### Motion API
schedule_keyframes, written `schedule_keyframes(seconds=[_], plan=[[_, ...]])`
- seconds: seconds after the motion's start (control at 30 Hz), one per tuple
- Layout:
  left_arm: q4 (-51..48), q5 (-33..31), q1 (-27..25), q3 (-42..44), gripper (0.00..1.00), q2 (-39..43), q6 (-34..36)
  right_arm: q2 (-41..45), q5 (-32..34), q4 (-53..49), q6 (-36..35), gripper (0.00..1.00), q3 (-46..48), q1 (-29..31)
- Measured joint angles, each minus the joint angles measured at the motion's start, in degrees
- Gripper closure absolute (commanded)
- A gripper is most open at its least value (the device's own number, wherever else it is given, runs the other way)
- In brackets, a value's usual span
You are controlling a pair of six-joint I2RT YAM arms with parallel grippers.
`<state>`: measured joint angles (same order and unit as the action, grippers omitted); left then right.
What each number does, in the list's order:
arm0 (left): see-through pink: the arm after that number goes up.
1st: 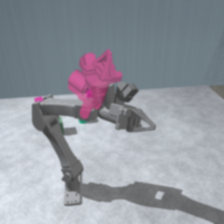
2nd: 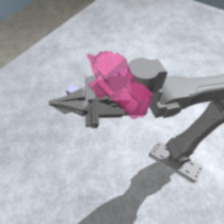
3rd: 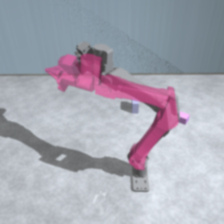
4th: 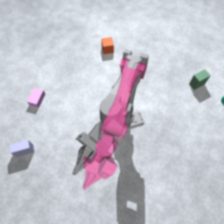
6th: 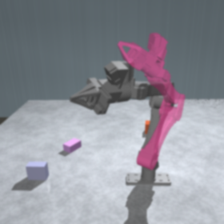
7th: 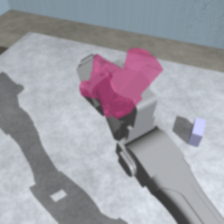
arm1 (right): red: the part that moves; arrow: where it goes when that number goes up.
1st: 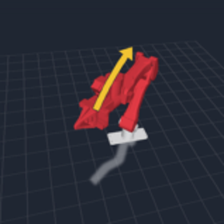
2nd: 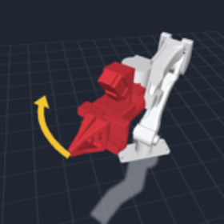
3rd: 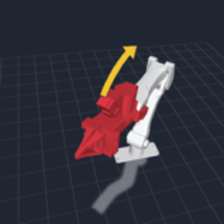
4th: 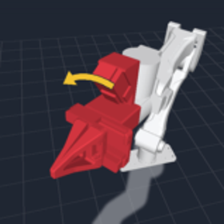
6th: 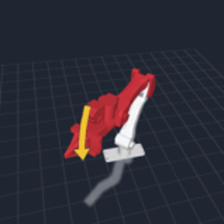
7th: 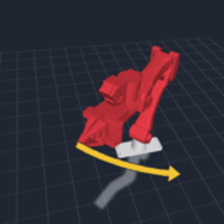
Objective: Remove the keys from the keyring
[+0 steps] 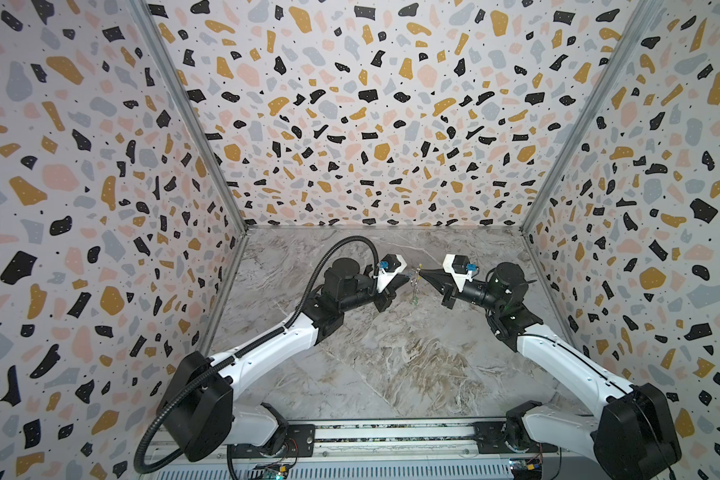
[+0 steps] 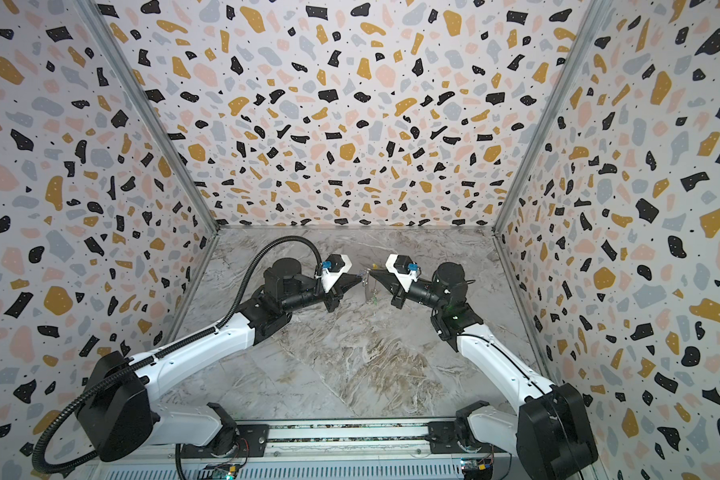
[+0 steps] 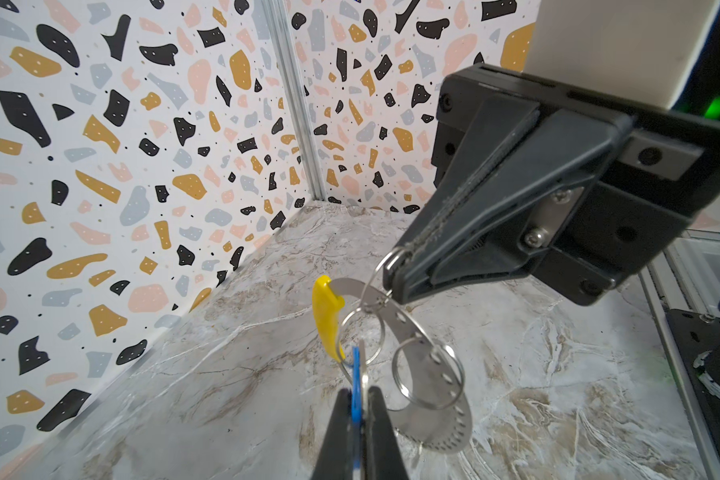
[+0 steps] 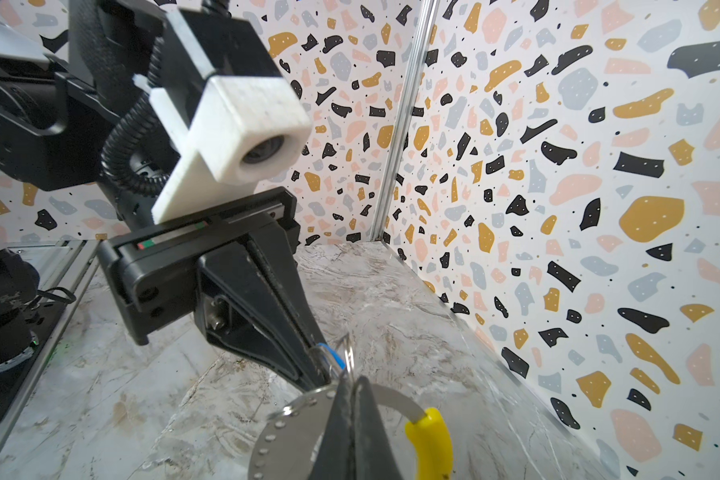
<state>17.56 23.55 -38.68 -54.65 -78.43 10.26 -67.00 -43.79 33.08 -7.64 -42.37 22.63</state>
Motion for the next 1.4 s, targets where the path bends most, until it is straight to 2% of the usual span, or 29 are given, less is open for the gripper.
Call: schedule_keyframes(seconds=[0.63,0.67,0.8,0.87,1.13,1.4], plan=[[-4.1,10.2,0.0,-5.1,1.00,-4.9,-0.6,0.8,0.0,7.0,0.7,1.00,4.1,0.2],[-4.1,10.5,0.0,-5.1,0.92,-4.9,-0.6,0.8,-0.3,7.6,1.0,1.00,4.2,0.2],[-5.6,9.9,0.2,-5.1,0.71,-4.3,-0.1,0.6,-1.8,10.4,2.5,1.00,4.3,0.2],[-7.0,8.8,0.5,-4.9,0.66,-3.6,0.6,0.6,-2.5,11.9,2.9,1.00,4.3,0.2],[-10.7,4.8,3.3,-3.9,0.58,3.4,5.6,-1.1,-5.0,14.6,4.4,1.00,4.3,0.1],[-13.7,2.9,5.6,-2.0,0.60,9.8,10.4,-2.8,-7.1,17.6,6.7,1.00,4.3,0.1]])
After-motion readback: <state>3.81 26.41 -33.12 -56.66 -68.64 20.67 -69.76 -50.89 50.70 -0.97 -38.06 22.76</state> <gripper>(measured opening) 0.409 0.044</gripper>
